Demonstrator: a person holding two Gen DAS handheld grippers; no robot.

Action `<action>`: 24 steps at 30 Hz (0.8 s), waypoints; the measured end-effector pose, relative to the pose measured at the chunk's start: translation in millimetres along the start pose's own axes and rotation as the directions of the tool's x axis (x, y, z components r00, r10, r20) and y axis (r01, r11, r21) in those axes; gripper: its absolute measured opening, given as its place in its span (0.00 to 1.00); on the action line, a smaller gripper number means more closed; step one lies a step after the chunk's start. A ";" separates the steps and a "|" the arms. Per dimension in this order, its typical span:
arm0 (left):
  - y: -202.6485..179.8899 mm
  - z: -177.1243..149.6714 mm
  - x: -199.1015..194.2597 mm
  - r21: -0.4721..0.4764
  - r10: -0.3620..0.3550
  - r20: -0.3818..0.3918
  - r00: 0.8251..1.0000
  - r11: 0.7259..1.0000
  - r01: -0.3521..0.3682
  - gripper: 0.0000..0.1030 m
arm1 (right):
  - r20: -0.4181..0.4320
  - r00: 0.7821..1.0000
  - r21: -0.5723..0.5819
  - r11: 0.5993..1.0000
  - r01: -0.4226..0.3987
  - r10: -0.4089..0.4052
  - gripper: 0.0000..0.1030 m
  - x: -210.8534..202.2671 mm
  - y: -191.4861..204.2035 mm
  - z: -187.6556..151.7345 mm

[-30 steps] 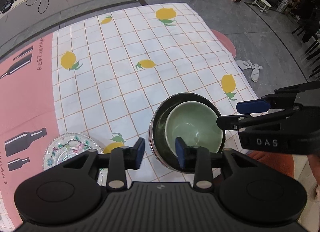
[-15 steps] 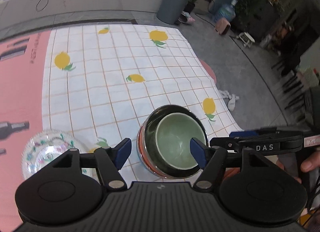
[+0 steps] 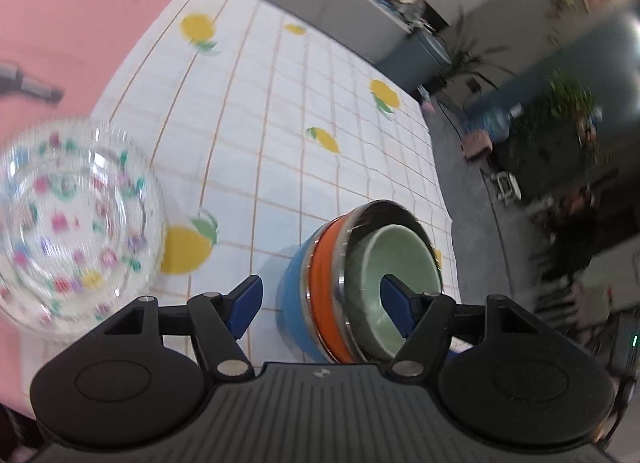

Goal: Organize plates and bowls
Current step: 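Grip the rim of the bowl stack with both grippers and lift it, then carry the bowl stack over the glass plate stack and lower it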

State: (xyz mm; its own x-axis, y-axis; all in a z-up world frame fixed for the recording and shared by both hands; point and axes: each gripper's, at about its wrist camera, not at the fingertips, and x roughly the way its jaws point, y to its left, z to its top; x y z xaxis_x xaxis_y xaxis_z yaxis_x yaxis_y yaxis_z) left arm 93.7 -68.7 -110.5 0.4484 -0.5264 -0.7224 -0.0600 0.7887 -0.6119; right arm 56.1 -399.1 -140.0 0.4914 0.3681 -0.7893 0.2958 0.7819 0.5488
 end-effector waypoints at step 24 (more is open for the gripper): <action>0.8 4.4 50.8 -0.038 -0.028 -0.107 0.994 0.999 0.024 0.61 | -0.077 0.992 0.139 0.986 -0.091 0.102 0.47 53.0 -19.4 3.1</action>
State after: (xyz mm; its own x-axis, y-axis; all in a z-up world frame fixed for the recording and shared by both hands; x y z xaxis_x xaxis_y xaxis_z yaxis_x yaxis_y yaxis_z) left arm 120.3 -93.3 -146.3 0.3517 -0.5795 -0.7352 -0.0830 0.7630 -0.6411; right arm 78.9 -396.3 -191.7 0.4548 0.4835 -0.7479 0.3611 0.6676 0.6511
